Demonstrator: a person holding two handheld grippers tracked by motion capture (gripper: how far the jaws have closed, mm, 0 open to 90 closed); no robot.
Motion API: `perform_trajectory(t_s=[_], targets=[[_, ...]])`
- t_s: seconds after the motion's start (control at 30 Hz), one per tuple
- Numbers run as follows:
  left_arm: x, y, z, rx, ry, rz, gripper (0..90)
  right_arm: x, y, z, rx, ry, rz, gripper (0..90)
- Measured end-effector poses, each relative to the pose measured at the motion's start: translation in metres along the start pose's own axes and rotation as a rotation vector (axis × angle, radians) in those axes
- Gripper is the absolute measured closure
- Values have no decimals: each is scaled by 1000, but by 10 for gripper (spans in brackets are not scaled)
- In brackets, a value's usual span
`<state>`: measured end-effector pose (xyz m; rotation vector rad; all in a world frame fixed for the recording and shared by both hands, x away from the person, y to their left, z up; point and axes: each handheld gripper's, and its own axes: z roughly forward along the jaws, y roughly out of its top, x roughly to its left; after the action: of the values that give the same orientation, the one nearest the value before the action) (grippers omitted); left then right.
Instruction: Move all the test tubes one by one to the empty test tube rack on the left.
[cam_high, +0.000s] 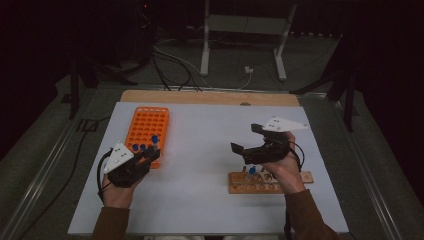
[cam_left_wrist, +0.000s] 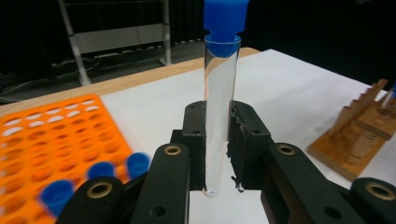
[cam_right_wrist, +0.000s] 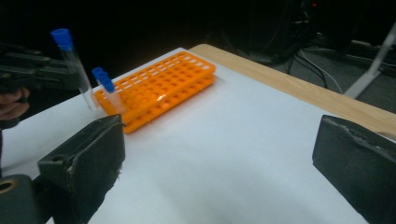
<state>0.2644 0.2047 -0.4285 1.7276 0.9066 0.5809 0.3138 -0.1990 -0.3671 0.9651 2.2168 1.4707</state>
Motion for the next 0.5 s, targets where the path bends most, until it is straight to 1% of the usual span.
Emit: perform_trajectory(t_s=[0.2,0.33,0.5], targets=[[19,-1,-15,-37,45,-33,782,-16,-9,-14,-12,-41,27,4],[29,-1,-24,-54,76,-41,782,-23,-14,-20,-16,-59,37,2],[37,-6,-26,-61,106,-58,782,-29,-19,-24,-18,-73,51,2]])
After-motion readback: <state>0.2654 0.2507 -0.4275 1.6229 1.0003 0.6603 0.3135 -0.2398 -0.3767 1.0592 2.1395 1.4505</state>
